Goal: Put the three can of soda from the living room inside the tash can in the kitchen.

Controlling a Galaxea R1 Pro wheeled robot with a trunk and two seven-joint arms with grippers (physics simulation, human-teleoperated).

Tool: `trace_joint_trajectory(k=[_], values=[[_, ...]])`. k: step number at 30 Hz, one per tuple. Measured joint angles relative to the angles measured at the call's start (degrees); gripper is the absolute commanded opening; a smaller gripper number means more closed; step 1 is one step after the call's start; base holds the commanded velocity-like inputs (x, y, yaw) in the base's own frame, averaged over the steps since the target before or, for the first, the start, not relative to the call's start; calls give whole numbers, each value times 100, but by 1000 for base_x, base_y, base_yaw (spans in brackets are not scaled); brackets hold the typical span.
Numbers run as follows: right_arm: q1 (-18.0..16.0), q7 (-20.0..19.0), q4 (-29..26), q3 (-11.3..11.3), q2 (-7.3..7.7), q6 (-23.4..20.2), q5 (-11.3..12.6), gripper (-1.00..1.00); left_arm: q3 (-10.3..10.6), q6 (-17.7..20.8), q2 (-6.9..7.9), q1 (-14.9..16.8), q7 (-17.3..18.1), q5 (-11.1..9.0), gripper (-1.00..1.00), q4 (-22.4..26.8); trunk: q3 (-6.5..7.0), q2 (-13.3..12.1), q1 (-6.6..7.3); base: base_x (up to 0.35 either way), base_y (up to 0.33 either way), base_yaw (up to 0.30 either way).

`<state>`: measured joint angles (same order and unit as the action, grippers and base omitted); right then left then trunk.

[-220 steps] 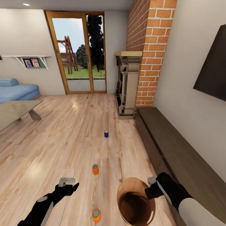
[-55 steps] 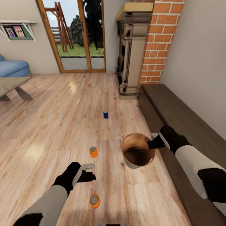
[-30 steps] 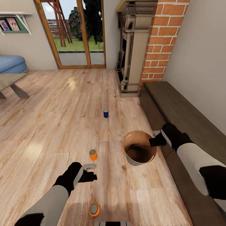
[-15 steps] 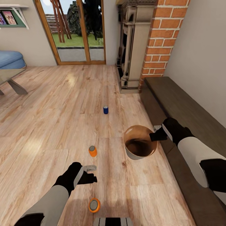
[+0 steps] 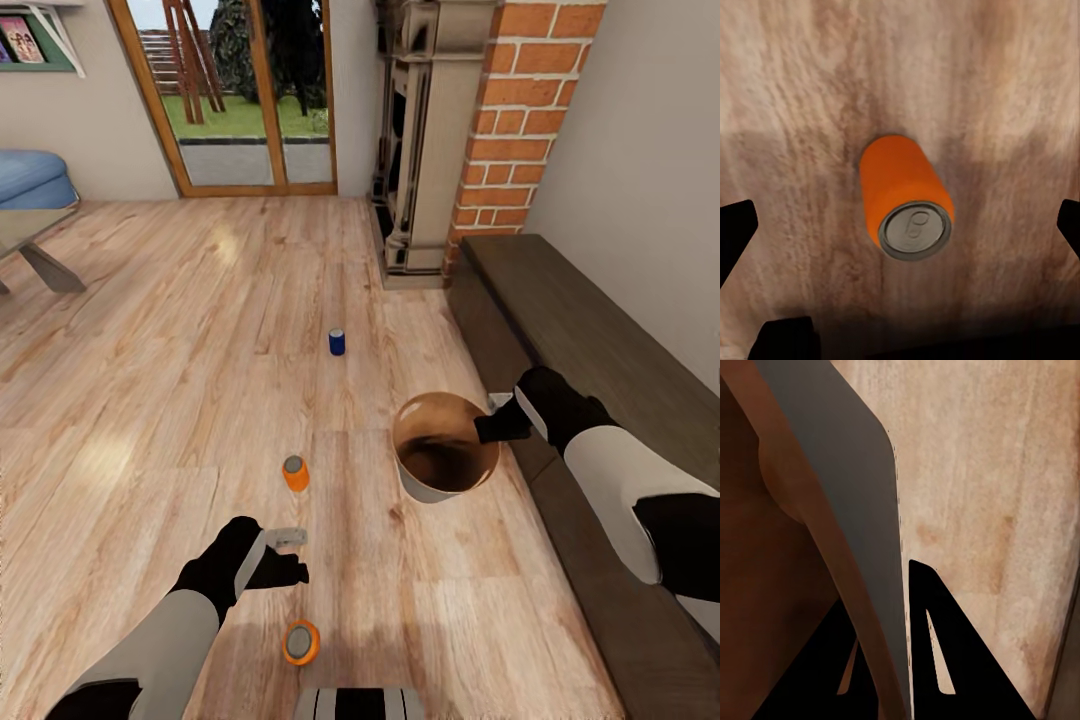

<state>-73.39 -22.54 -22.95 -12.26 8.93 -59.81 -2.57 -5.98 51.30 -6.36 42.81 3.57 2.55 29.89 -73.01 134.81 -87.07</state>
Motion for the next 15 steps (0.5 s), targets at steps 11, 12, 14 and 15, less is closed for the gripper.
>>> trace_joint_trajectory(k=[11,12,14,15], values=[[-6,1,11,-46,-13,0,-1,-100,0,3,-17,-1,-5,0,100,8,-101,0,0,-98,0,0],[-5,-1,11,-46,-13,-1,6,-100,0,3,-19,0,-7,-1,100,11,-127,39,-22,-10,0,0],[-5,-1,11,-43,-2,-2,13,-100,0,3,-24,0,-7,-5,100,15,-182,119,-66,-4,0,0],[-5,1,11,-42,1,0,-6,-100,0,3,-28,-1,-7,-6,100,15,-209,159,-88,-3,0,0]])
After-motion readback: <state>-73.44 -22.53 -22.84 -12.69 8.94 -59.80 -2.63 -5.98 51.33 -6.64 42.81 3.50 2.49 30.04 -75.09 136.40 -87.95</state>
